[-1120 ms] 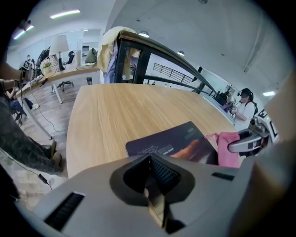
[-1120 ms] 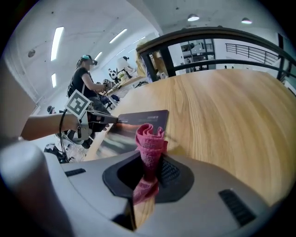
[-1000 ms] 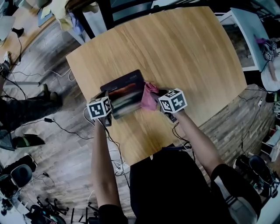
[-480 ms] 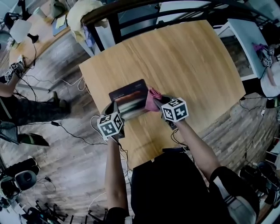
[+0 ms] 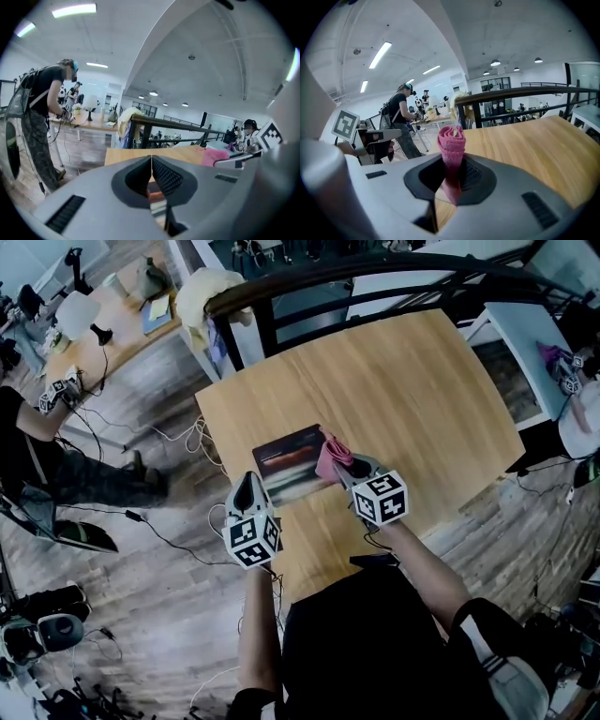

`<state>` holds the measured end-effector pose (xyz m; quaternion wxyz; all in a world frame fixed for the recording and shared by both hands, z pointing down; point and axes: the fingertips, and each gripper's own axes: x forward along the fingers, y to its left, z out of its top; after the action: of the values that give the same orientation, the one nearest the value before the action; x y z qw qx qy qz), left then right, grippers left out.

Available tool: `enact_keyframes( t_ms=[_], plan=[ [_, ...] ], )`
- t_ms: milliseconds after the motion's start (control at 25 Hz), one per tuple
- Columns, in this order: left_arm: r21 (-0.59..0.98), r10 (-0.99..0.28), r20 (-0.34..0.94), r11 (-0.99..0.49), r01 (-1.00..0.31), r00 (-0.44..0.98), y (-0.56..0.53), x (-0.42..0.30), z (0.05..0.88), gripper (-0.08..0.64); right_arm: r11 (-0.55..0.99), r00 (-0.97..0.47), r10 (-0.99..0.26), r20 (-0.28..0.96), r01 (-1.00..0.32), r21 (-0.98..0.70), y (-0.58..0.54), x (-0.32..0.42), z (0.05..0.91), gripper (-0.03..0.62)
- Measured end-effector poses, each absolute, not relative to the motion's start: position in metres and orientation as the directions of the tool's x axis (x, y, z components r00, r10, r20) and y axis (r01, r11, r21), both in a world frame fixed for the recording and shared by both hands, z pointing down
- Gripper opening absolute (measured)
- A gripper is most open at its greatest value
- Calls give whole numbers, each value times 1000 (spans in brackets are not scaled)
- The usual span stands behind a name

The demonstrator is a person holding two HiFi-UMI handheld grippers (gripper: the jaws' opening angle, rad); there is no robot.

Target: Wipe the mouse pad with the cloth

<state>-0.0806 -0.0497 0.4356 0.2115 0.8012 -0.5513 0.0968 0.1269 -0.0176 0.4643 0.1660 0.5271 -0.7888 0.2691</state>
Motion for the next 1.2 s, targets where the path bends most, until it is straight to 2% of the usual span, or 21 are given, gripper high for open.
enact_keyframes(
  t_ms=[200,480,760,960,1200],
  plan=[
    [133,-896,250,-344,-929,368,-20,-83,380,25,335,-408,-788,462,-912,-235,-1,109,423,63],
    [103,-933,120,-327,-939,338,20,-97,330,25,361,-415,-838,355,-909,-211,29,86,377,63],
    [100,-939,97,-321,-942,331,62,-99,325,25,353,-399,-856,330,-916,-193,69,75,371,63],
    [100,-943,109,-304,-947,315,60,-103,335,25,352,-400,-841,364,-916,-195,78,72,387,63],
    [96,-944,91,-309,-946,317,61,-99,327,25,357,-398,-857,328,-916,-181,79,74,378,63]
  ],
)
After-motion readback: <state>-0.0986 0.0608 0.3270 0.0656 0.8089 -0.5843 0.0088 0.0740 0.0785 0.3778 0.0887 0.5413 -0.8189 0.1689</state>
